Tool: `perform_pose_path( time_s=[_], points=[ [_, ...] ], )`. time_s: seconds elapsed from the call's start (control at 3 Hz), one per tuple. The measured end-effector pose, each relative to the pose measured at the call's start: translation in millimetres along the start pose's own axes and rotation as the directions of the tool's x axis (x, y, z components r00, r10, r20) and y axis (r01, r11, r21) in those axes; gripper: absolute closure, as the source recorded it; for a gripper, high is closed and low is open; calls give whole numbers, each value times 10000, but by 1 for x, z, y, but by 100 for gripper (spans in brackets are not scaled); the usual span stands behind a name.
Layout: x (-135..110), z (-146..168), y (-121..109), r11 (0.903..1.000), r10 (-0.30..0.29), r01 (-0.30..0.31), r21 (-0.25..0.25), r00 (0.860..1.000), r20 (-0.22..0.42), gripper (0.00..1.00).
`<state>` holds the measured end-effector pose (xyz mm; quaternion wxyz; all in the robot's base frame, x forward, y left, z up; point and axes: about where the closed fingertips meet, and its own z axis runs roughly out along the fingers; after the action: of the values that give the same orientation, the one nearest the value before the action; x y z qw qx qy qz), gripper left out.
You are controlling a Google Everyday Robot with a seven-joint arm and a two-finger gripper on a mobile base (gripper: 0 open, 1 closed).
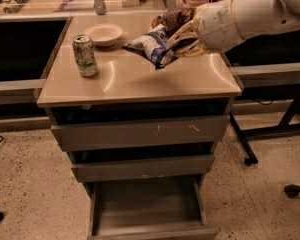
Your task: Place blue chip bag into bottom drawer
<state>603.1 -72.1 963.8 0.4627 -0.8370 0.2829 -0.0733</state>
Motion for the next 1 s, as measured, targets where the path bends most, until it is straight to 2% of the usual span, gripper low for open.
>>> perform_pose_path(
  time_s=[0.33,0.67,1.0],
  points=[
    [-10,-47,-8,9887,-1488,1462,342,9842,963,100],
    [-16,-87,-15,9830,-1822,1739,595,9643,1920,100],
    [-30,-98,-8,9805,-1956,1937,323,9496,2449,100]
  ],
)
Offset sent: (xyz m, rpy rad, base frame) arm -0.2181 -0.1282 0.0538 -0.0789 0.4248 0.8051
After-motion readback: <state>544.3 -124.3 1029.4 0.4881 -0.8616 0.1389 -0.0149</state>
